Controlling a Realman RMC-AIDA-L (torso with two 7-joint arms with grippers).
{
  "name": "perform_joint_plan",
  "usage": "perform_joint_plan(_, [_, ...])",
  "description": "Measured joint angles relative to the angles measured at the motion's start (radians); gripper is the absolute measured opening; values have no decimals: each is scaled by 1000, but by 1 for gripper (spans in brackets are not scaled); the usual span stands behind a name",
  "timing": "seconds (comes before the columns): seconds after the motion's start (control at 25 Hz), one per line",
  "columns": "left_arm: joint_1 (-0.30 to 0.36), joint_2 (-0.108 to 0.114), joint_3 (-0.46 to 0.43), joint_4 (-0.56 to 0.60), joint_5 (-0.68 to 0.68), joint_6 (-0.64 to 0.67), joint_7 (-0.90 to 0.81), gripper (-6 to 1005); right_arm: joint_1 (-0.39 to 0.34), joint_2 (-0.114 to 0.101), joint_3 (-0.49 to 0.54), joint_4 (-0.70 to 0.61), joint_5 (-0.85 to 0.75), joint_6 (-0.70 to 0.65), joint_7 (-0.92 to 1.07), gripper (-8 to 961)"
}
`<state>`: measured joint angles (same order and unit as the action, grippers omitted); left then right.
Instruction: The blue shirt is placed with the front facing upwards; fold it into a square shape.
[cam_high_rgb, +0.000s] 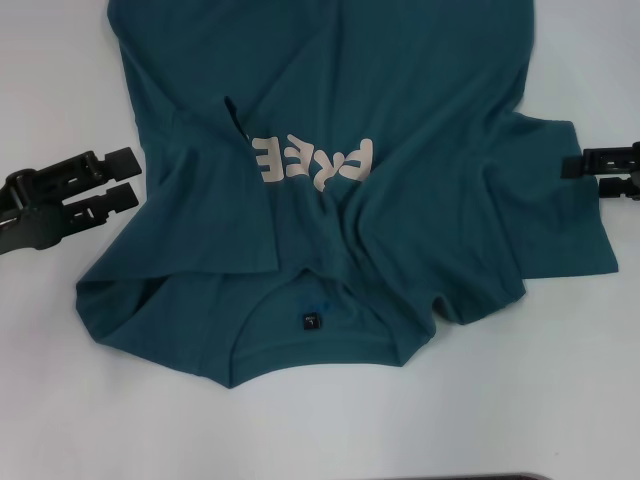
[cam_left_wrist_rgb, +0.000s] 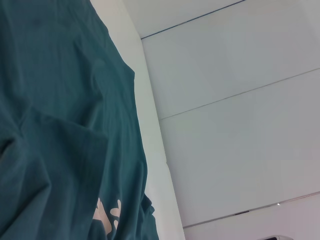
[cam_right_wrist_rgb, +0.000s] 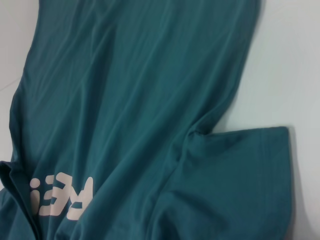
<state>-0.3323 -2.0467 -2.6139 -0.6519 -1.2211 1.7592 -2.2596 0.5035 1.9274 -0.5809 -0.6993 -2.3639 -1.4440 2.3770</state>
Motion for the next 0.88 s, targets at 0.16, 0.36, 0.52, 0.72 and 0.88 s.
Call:
perform_joint_plan(0.16, [-3,0,0,0,0,-1,0,778,7,6,0,0,0,6,0,901])
perform_joint_plan(0.36, [-4,0,-6,0,0,-1,-1,780,10,13,-1,1,0,21,-1,901])
perform_joint_plan(0.52, [-7,0,-7,0,0,-1,-5,782,14,18,-2,1,1,27,-2,900])
perform_joint_plan(0.72, [-10,0,-8,0,0,-2,-6,781,25,25,-2,4,7,21,-7,900])
perform_joint_plan(0.88, [-10,0,-8,1,0,-3,-6,782,40,27,-2,22,8,16,-19,900])
